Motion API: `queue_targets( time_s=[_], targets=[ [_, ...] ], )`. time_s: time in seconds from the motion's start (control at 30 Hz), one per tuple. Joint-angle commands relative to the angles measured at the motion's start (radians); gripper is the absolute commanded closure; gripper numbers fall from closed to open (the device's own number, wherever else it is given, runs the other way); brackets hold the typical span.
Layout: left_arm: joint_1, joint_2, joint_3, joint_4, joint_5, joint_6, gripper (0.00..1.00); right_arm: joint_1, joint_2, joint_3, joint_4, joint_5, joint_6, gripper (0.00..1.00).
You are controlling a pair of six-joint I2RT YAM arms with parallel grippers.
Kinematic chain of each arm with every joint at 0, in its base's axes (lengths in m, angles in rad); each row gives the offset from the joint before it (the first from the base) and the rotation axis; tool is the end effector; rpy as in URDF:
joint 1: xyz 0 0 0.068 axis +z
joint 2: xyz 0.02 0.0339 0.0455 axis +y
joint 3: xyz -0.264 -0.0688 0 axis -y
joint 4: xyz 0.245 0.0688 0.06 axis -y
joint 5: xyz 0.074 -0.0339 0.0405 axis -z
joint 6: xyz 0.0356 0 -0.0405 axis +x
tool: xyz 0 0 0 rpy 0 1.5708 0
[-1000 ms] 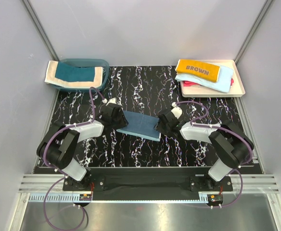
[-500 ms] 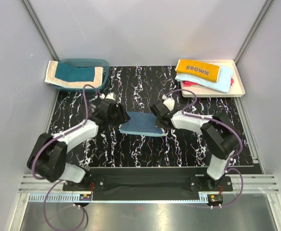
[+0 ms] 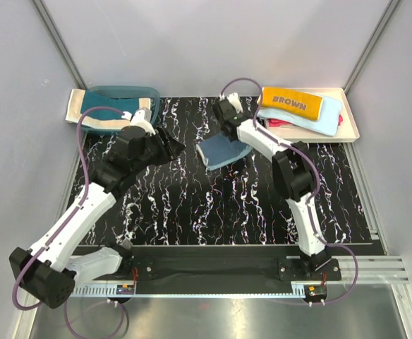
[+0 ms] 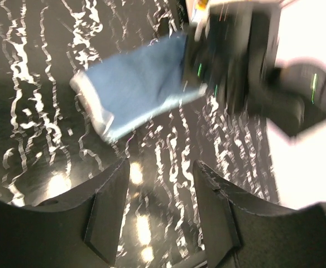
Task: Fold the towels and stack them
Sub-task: Neatly place the folded towel into the bin
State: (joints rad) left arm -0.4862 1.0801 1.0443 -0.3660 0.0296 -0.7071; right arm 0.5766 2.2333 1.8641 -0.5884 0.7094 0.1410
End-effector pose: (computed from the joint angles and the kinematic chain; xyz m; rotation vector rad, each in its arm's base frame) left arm 0.2147 -0.1147 0.3547 -0.2073 2.0520 -0.7919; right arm 0.4240 0.2481 0.2066 -0.2318 2.2855 -0.5376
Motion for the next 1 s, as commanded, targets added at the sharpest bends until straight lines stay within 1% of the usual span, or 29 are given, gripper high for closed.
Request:
queue_targets(
  time_s=[0.0, 0.03, 0.1, 0.13, 0.2, 0.23, 0.3, 0.4, 0.53, 0.67, 0.83, 0.97],
  targets=[
    [0.000, -0.014, 0.057, -0.128, -0.002, 0.108, 0.46, -0.056, 0.072, 0.202, -0.005, 0.101, -0.252, 1.00],
    [0.000, -0.014, 0.068, -0.149, -0.007, 0.122, 0.46, -0.066, 0.118, 0.289, -0.002, 0.110, -0.277, 1.00],
    [0.011, -0.003, 0.074, -0.163, -0.016, 0.162, 0.46, -0.095, 0.169, 0.392, -0.016, 0.107, -0.341, 1.00],
    [0.014, 0.001, 0.076, -0.168, -0.017, 0.172, 0.46, -0.101, 0.216, 0.490, -0.021, 0.111, -0.365, 1.00],
    [0.026, 0.014, 0.072, -0.168, -0.005, 0.195, 0.46, -0.118, 0.259, 0.584, -0.027, 0.111, -0.446, 1.00],
    [0.028, 0.021, 0.068, -0.156, 0.001, 0.199, 0.46, -0.119, 0.291, 0.657, -0.018, 0.117, -0.477, 1.00],
    [0.028, 0.036, 0.051, -0.149, 0.018, 0.211, 0.46, -0.126, 0.307, 0.705, 0.001, 0.122, -0.555, 1.00],
    [0.029, 0.055, 0.025, -0.134, 0.052, 0.213, 0.46, -0.129, 0.295, 0.724, 0.067, 0.111, -0.616, 1.00],
    [0.029, 0.075, 0.005, -0.117, 0.096, 0.210, 0.46, -0.132, 0.259, 0.731, 0.120, 0.070, -0.653, 1.00],
    [0.041, 0.093, 0.017, -0.116, 0.125, 0.210, 0.46, -0.130, 0.250, 0.763, 0.141, 0.042, -0.673, 1.00],
    [0.067, 0.098, 0.014, -0.108, 0.153, 0.213, 0.46, -0.130, 0.244, 0.819, 0.162, 0.047, -0.730, 1.00],
    [0.081, 0.106, 0.003, -0.102, 0.174, 0.209, 0.46, -0.132, 0.210, 0.804, 0.185, 0.050, -0.756, 1.00]
  ],
)
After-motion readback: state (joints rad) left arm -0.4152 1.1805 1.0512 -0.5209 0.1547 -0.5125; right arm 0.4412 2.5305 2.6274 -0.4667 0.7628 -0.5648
